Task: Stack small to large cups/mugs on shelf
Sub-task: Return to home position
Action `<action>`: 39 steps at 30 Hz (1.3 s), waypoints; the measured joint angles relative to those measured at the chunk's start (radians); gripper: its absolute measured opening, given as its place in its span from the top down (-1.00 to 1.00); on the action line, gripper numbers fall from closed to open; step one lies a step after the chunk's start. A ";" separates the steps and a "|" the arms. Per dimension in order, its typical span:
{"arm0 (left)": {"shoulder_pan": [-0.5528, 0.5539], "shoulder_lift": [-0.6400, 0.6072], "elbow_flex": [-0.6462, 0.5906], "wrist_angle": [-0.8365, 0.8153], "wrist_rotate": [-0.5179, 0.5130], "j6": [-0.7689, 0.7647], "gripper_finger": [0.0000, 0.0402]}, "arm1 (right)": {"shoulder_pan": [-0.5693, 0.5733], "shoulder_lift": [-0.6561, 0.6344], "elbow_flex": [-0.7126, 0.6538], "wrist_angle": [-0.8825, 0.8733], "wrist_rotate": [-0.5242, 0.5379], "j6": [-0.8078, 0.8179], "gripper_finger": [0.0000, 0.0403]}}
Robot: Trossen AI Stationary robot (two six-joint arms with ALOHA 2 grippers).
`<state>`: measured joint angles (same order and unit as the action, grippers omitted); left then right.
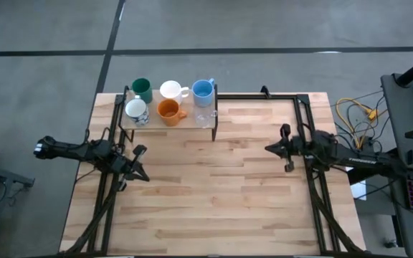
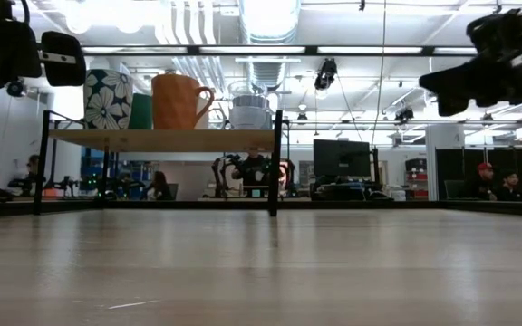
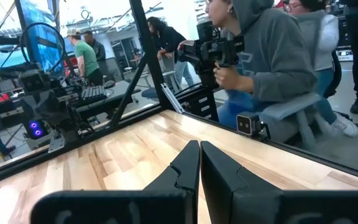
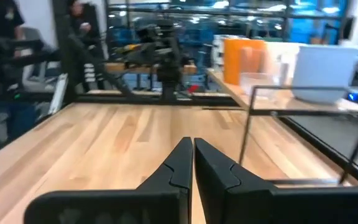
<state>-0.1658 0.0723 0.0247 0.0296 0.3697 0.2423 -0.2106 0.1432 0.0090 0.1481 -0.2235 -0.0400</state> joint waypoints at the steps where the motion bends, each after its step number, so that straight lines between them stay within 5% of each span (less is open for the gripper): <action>1: 0.000 0.000 0.000 0.000 0.000 0.000 1.00 | 0.008 -0.016 0.000 -0.013 -0.001 -0.014 0.96; 10: 0.000 0.001 0.000 0.000 0.000 0.000 1.00 | 0.023 -0.144 0.000 -0.105 0.000 -0.058 0.96; 39: -0.001 0.002 0.000 0.001 0.000 0.000 1.00 | 0.023 -0.109 0.001 -0.105 0.000 -0.058 0.96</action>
<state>-0.1665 0.0742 0.0246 0.0303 0.3698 0.2420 -0.1878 0.0345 0.0097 0.0432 -0.2237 -0.0976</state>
